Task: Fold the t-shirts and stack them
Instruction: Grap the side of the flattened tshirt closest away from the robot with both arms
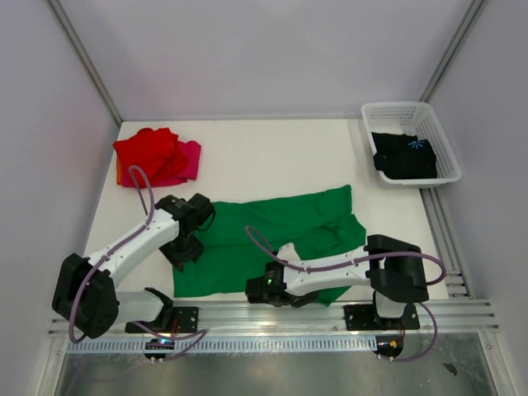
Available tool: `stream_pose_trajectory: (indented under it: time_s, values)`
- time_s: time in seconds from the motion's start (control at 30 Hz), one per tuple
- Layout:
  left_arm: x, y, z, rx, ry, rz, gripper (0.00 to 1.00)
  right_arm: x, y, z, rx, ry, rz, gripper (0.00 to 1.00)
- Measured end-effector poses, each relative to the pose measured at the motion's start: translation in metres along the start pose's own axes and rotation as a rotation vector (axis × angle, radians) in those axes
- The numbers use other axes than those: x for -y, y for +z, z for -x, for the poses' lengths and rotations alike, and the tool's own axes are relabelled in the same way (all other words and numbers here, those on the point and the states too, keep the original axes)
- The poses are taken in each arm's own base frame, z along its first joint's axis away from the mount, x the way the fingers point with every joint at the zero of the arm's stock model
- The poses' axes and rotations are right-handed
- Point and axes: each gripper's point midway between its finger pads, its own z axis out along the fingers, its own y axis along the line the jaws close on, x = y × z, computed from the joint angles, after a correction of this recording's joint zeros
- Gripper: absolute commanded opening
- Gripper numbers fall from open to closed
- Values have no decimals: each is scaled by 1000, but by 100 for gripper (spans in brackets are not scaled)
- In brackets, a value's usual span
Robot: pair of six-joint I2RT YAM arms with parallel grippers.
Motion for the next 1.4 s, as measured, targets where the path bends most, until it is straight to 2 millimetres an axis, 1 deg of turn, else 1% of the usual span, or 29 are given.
stream_pose_trajectory:
  time_s: [0.17, 0.3, 0.37, 0.47, 0.63, 0.67, 0.8, 0.83, 0.9, 1.03, 1.1, 1.23, 1.4]
  values:
    - [-21, 10, -18, 2, -67, 22, 51, 4, 0, 5, 25, -52, -10, 3]
    - [-36, 17, -26, 9, -135, -1, 50, 7, 1, 7, 39, -90, -13, 3]
    - [-41, 17, -29, 13, -165, -26, 50, 9, 1, 7, 44, -106, -11, 3]
    - [-40, 14, -30, 14, -210, -64, 49, 14, 2, 7, 52, -125, -10, 3]
    - [-36, 13, -32, 10, -239, -45, 49, 20, -4, 11, 80, -130, 6, 3]
    - [-33, 10, -32, 13, -241, -49, 49, 22, -6, 12, 86, -129, 10, 3]
    - [-8, -11, -29, 15, -215, -86, 49, 27, -11, 16, 107, -126, 24, 3]
    - [-3, -14, -30, 16, -200, -83, 49, 28, -12, 16, 111, -127, 25, 3]
    - [3, -10, -37, 12, -142, -42, 50, 30, -13, 18, 118, -128, 24, 3]
    - [1, 4, -58, -2, -31, 67, 50, 32, -14, 19, 127, -129, 18, 3]
    - [-1, 7, -67, -16, -15, 83, 50, 33, -15, 19, 130, -127, 20, 3]
    - [-7, 9, -76, -45, -64, 97, 50, 35, -18, 21, 139, -119, 33, 3]
    - [-22, 11, -93, -81, -117, 95, 50, 36, -21, 24, 152, -119, 36, 3]
